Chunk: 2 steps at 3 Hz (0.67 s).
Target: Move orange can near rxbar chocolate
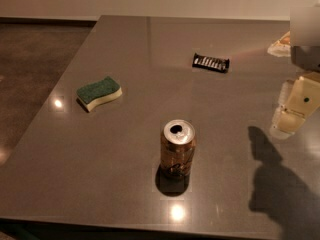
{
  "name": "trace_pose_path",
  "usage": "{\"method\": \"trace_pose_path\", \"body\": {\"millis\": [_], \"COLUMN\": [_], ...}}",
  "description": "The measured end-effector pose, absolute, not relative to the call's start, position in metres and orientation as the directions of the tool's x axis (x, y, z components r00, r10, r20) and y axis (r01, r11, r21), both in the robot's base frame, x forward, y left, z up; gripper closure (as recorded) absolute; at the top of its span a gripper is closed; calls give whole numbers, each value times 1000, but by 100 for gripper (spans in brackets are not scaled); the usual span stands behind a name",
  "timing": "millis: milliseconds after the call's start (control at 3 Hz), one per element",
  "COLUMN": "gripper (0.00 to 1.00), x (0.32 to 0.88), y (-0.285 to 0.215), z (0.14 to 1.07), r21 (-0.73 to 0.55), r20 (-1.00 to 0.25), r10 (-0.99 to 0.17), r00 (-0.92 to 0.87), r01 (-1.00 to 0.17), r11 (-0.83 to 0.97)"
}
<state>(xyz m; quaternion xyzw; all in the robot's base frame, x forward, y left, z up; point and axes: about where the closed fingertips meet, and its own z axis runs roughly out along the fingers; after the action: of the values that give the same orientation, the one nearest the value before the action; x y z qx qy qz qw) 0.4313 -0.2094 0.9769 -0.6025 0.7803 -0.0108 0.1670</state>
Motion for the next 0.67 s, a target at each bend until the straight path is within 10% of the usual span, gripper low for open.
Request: {"method": "trace_pose_path", "body": {"millis": [667], "gripper": [0], "x": [401], "y": [-155], "z": [969], "r21": [-115], "r20": [-427], "r10": [-891], "r00": [-155], "r01": [-968], "r11": [223]}}
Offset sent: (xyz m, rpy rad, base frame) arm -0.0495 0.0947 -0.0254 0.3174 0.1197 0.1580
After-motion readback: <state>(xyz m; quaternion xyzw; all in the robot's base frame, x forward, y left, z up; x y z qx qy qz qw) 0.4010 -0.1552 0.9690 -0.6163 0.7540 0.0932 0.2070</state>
